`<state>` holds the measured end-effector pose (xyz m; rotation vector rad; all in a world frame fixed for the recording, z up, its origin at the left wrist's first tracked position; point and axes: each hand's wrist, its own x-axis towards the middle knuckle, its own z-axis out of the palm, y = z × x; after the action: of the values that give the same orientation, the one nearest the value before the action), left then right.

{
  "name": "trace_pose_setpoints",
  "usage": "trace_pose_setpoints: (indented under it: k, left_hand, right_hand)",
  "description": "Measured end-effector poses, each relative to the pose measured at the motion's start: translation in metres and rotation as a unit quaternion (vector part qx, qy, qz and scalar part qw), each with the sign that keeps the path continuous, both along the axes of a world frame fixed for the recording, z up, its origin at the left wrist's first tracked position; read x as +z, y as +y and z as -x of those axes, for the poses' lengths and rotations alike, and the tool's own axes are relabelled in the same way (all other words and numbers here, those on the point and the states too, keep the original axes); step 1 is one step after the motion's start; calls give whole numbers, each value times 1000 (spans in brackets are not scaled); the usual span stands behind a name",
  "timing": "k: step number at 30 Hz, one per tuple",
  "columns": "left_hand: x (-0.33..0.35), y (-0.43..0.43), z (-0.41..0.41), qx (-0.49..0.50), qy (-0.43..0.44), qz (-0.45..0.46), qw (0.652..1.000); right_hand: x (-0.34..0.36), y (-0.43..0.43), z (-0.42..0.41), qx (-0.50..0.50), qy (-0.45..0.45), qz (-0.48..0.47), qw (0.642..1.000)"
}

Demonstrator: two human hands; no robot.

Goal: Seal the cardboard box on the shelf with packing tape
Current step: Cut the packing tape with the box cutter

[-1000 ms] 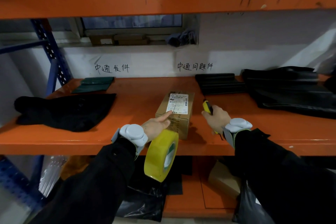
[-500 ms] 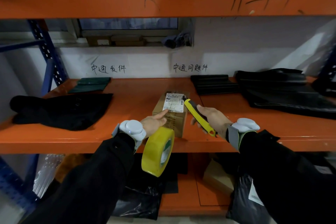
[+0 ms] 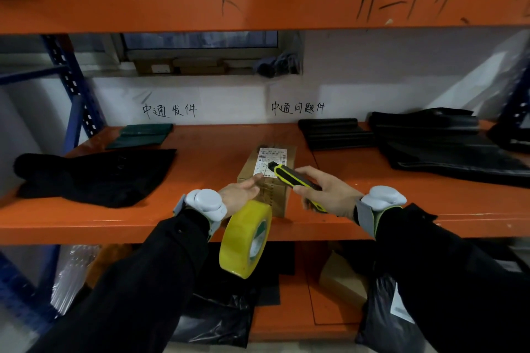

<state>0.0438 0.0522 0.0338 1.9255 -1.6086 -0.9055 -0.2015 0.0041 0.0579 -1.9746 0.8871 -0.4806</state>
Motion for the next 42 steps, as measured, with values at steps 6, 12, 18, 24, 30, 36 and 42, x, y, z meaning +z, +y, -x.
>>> trace_pose_setpoints:
  k: [6,12,18,24,30,36,42]
  left_hand:
    - [-10,-9,-7,-2,-33,-10,999]
    - [-22,-16,-8,46,19,2,999]
    - [-25,-18,-9,42,18,14,999]
    - [-25,-20,-10,48,18,5,999]
    - [-28,-21,-11,50,17,4,999]
    - [-27,-21,-12,48,3,1,999]
    - [-27,-22,-12,55,-3,6,998]
  right_hand:
    - [-1,-2,-7,5,78,-19,997]
    - [0,2,7,37,95,70,992]
    - [-7,1,8,39,124,149,980]
    - [-7,3,6,8,127,183,975]
    - [-2,6,13,15,154,153,976]
    - [7,9,14,22,159,104,982]
    - [2,8,13,-8,218,172,961]
